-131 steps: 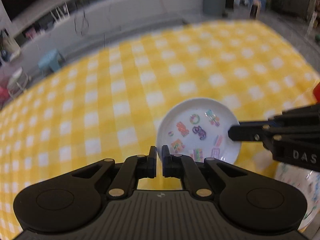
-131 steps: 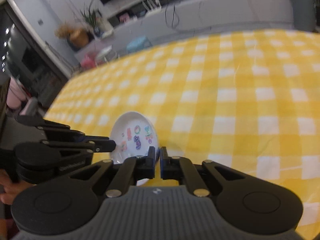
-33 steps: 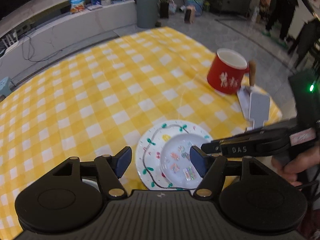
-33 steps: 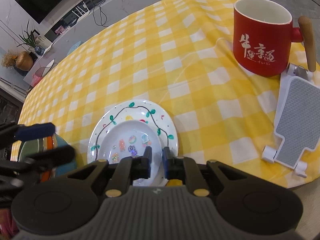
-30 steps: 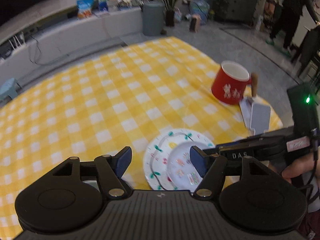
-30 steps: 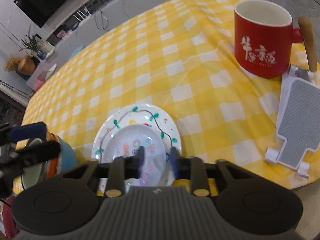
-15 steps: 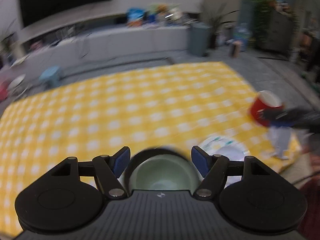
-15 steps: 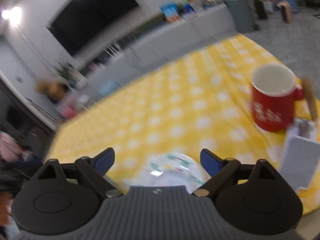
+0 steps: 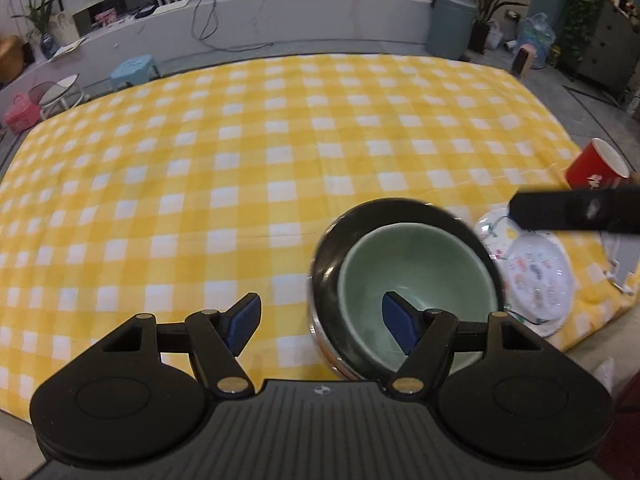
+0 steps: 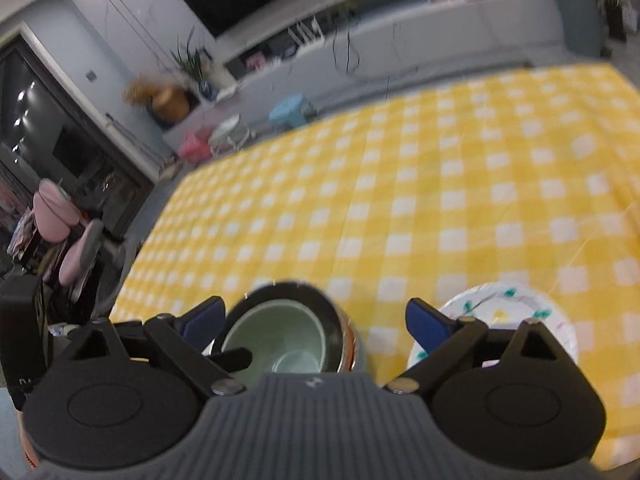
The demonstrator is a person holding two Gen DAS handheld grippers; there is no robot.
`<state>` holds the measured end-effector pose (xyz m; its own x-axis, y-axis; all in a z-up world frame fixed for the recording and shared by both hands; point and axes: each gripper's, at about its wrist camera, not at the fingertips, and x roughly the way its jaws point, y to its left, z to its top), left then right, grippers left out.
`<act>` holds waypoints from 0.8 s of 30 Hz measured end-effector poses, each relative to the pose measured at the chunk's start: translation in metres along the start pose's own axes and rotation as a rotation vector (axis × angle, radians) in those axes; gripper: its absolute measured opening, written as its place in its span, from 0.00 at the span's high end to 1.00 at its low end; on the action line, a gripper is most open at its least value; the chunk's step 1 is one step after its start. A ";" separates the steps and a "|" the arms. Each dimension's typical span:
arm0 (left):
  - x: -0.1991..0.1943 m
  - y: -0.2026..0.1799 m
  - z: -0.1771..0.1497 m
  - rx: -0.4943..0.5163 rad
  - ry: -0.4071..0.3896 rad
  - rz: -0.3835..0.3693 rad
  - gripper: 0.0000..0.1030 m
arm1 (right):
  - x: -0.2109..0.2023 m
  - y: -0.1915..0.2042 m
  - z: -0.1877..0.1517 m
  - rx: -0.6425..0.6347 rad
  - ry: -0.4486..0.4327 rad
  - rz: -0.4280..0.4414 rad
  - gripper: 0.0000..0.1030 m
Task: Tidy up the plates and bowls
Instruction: 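Close both grippers on the rim of the steel bowl stack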
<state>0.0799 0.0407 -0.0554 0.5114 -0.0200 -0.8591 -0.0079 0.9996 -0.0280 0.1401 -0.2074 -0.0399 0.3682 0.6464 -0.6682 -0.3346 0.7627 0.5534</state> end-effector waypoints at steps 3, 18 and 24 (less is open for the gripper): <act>0.008 0.012 -0.002 -0.068 0.035 -0.065 0.21 | 0.022 -0.004 -0.012 0.025 0.053 -0.023 0.36; 0.050 0.040 -0.014 -0.356 0.105 -0.217 0.28 | 0.079 -0.002 -0.041 0.047 0.186 -0.056 0.44; 0.065 0.051 -0.022 -0.488 0.143 -0.324 0.24 | 0.085 0.005 -0.047 0.007 0.186 -0.069 0.44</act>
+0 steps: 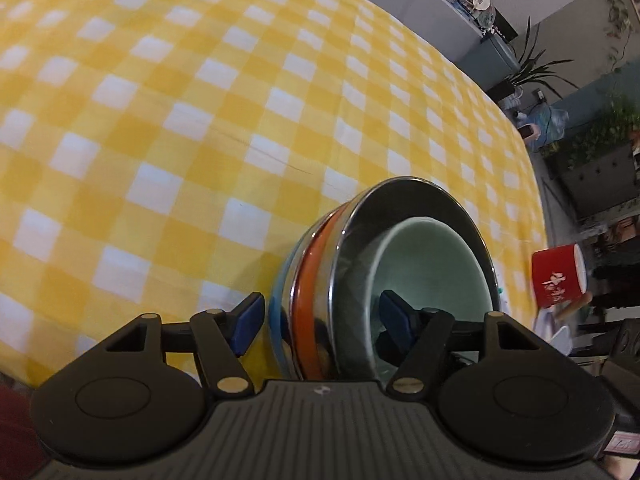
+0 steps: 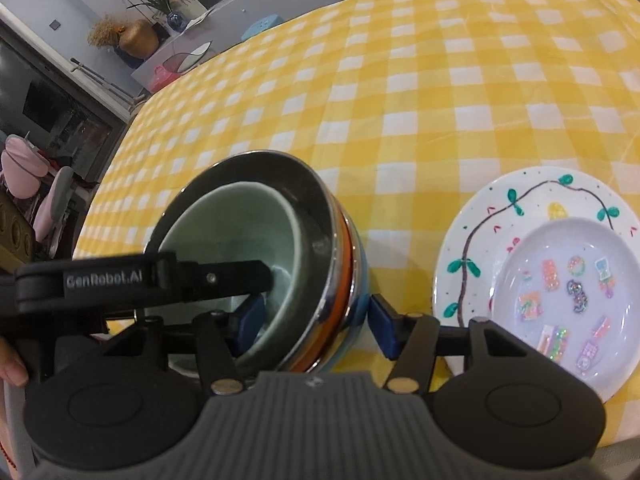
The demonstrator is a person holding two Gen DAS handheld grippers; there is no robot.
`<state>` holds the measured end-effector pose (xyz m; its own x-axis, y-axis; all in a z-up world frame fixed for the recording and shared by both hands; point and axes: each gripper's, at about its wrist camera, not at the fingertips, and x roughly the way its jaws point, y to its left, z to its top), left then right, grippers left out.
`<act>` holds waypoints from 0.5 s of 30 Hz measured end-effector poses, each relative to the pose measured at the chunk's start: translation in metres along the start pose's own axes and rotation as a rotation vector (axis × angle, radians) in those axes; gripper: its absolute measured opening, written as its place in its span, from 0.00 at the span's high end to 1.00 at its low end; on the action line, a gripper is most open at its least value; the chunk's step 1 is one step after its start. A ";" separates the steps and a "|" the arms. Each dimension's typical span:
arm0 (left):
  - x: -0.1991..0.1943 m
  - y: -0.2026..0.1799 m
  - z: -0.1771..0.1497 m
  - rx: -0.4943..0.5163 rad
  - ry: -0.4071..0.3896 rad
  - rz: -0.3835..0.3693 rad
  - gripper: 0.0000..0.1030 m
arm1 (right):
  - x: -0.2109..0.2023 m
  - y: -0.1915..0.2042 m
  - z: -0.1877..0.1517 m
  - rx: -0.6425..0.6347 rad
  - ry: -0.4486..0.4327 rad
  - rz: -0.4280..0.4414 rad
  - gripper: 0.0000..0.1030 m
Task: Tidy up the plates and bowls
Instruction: 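Close both grippers on the rim of the steel bowl stack, then lift the bowl stack and carry it over the stacked plates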
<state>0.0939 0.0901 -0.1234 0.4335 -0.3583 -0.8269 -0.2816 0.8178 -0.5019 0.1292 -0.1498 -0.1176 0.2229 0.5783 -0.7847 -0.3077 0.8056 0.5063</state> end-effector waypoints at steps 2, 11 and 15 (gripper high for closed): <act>0.002 0.000 0.000 -0.005 0.004 -0.014 0.24 | 0.001 0.001 -0.002 -0.009 -0.009 0.005 0.43; 0.006 0.001 -0.002 -0.057 0.028 -0.027 0.21 | 0.007 0.009 -0.009 -0.046 -0.051 -0.002 0.39; 0.005 0.001 -0.002 -0.061 0.033 -0.017 0.21 | 0.003 0.008 -0.015 -0.039 -0.060 -0.004 0.41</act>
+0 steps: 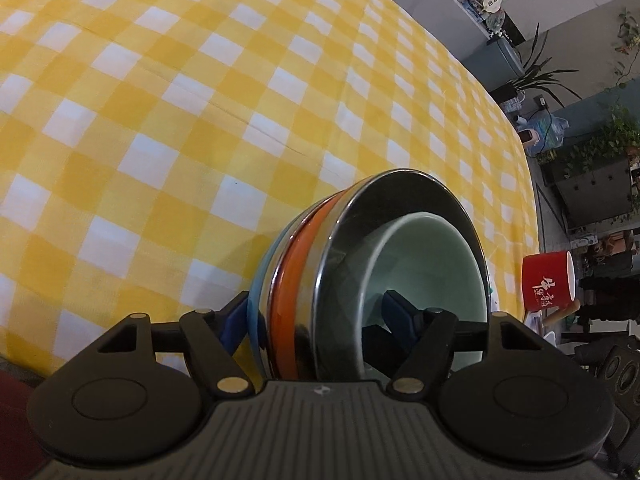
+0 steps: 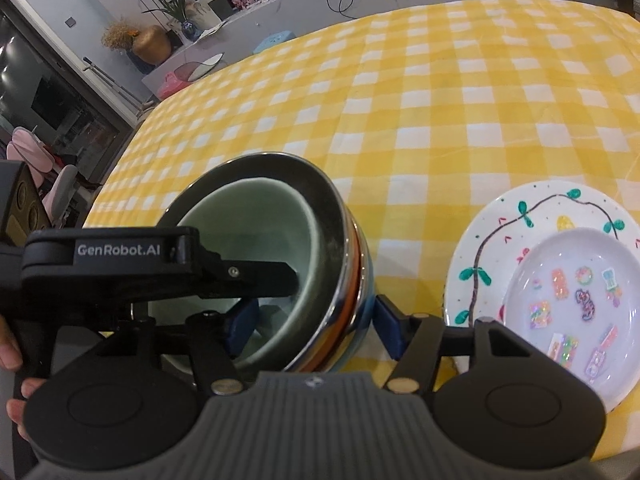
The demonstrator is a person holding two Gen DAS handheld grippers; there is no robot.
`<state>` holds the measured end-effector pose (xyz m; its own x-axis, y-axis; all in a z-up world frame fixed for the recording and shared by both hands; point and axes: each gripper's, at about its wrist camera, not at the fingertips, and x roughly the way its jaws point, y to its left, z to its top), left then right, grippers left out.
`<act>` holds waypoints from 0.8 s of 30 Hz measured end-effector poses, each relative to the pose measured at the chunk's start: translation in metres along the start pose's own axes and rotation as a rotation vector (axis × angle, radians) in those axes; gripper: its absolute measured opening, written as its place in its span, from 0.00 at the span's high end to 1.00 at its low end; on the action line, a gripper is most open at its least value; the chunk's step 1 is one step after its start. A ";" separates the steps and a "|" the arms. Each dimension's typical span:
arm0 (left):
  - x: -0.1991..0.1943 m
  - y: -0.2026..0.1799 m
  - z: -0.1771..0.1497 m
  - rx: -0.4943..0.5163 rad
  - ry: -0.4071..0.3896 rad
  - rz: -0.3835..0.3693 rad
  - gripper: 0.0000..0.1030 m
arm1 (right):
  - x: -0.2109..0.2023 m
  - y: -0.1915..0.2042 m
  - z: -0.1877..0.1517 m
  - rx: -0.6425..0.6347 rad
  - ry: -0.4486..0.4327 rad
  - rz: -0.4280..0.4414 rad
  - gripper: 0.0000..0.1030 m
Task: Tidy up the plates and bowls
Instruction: 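Lift the bowl stack and carry it over the stacked plates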
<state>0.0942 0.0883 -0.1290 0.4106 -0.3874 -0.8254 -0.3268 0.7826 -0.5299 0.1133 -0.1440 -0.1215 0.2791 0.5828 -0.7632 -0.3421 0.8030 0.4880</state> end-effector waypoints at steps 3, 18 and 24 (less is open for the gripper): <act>-0.001 -0.004 -0.001 0.010 -0.004 0.014 0.21 | -0.001 -0.002 -0.001 0.030 0.008 0.009 0.42; -0.027 -0.083 -0.008 0.117 -0.005 -0.014 0.22 | -0.087 -0.010 -0.001 0.084 -0.124 -0.023 0.43; 0.005 -0.140 -0.020 0.246 0.054 -0.027 0.24 | -0.129 -0.058 -0.016 0.205 -0.188 -0.056 0.43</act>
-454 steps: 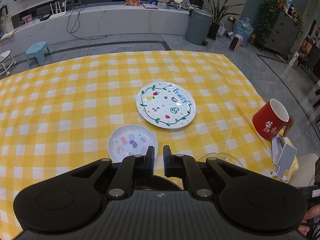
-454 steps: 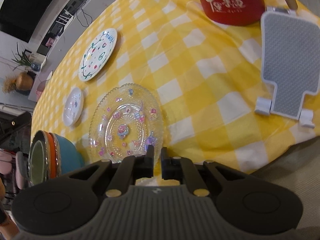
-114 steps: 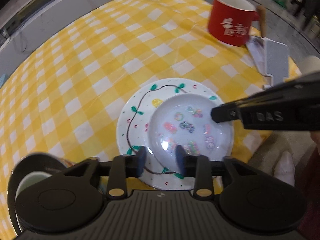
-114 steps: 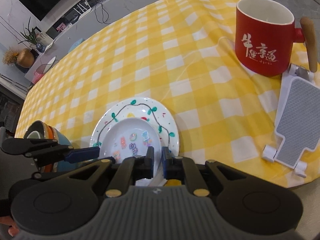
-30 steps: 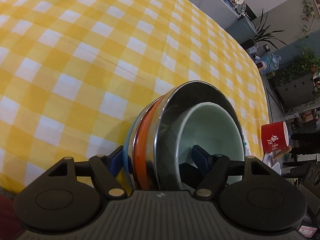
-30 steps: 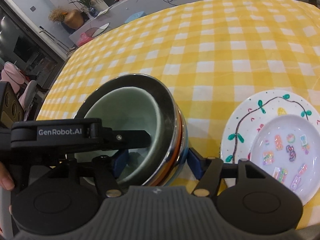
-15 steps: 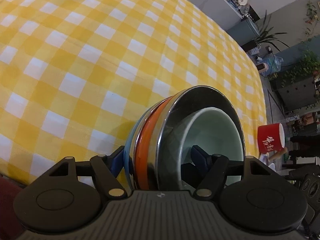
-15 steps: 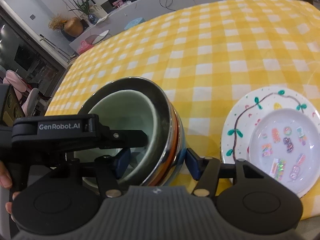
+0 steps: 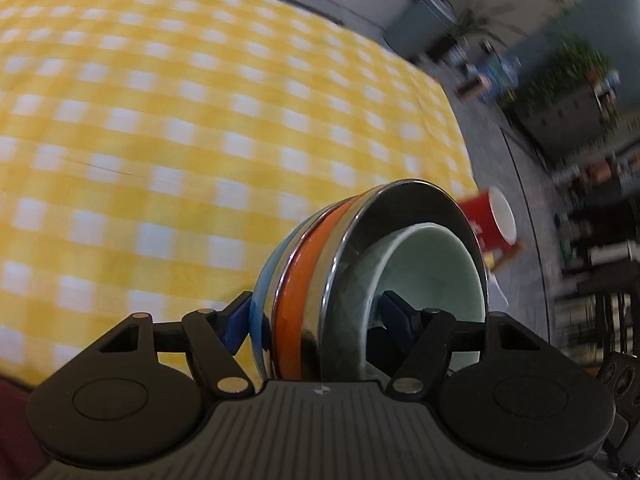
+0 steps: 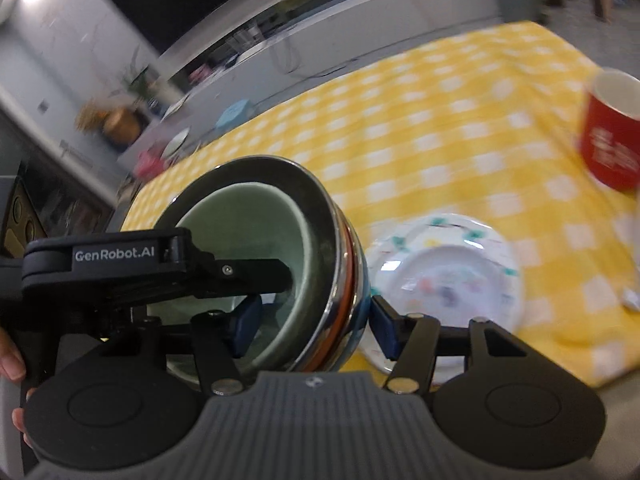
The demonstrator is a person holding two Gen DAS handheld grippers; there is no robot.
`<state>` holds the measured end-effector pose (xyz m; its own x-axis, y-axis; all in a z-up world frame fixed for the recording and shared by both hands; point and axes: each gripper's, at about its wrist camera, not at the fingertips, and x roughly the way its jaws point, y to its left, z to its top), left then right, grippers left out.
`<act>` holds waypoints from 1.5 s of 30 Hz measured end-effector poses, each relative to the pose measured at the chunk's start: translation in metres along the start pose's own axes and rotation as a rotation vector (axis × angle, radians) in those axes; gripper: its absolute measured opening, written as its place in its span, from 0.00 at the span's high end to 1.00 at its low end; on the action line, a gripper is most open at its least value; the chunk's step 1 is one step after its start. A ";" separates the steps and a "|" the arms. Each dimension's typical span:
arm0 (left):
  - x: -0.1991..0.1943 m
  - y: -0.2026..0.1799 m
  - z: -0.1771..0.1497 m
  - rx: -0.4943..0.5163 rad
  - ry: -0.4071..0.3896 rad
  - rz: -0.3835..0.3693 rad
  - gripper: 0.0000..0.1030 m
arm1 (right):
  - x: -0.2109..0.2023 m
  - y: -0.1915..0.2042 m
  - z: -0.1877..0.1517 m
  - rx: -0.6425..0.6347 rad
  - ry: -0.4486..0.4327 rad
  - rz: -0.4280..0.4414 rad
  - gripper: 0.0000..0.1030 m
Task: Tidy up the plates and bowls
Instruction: 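Lift the bowl stack and carry it over the stacked plates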
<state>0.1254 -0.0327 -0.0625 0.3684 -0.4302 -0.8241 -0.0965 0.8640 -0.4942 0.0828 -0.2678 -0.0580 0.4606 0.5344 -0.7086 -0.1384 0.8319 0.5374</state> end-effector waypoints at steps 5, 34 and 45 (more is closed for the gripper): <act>0.034 -0.010 0.002 0.035 0.052 -0.053 0.24 | -0.004 -0.031 0.000 0.054 -0.008 -0.054 0.43; 0.027 -0.043 -0.020 0.369 -0.225 0.222 0.15 | 0.014 -0.054 0.001 0.083 -0.018 -0.161 0.42; -0.004 -0.065 -0.057 0.507 -0.408 0.403 0.15 | 0.008 -0.037 -0.003 -0.032 -0.063 -0.228 0.29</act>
<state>0.0778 -0.1021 -0.0432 0.7167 -0.0105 -0.6973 0.1039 0.9903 0.0919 0.0892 -0.2934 -0.0846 0.5370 0.3222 -0.7796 -0.0515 0.9350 0.3510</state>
